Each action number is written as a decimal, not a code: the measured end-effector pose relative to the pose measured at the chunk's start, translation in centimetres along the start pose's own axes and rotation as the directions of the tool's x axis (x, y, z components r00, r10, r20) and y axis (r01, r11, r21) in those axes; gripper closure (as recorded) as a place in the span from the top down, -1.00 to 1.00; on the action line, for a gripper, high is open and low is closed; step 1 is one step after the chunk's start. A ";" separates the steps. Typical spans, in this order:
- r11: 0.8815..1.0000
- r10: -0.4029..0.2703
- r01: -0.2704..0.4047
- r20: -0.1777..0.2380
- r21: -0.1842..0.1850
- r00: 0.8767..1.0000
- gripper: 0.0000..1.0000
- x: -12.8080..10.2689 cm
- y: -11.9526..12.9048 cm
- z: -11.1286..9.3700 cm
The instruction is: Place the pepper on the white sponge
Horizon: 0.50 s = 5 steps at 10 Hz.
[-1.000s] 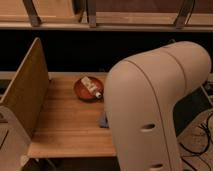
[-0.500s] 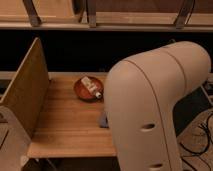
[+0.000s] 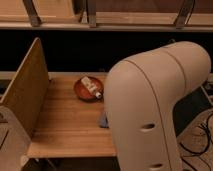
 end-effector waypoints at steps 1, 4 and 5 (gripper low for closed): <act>1.000 0.000 0.000 0.000 0.000 1.000 0.22 0.0 0.0 0.0; 1.000 0.000 0.000 0.000 0.000 1.000 0.60 0.0 0.0 0.0; 1.000 0.000 0.000 0.000 0.000 1.000 0.60 0.0 0.0 0.0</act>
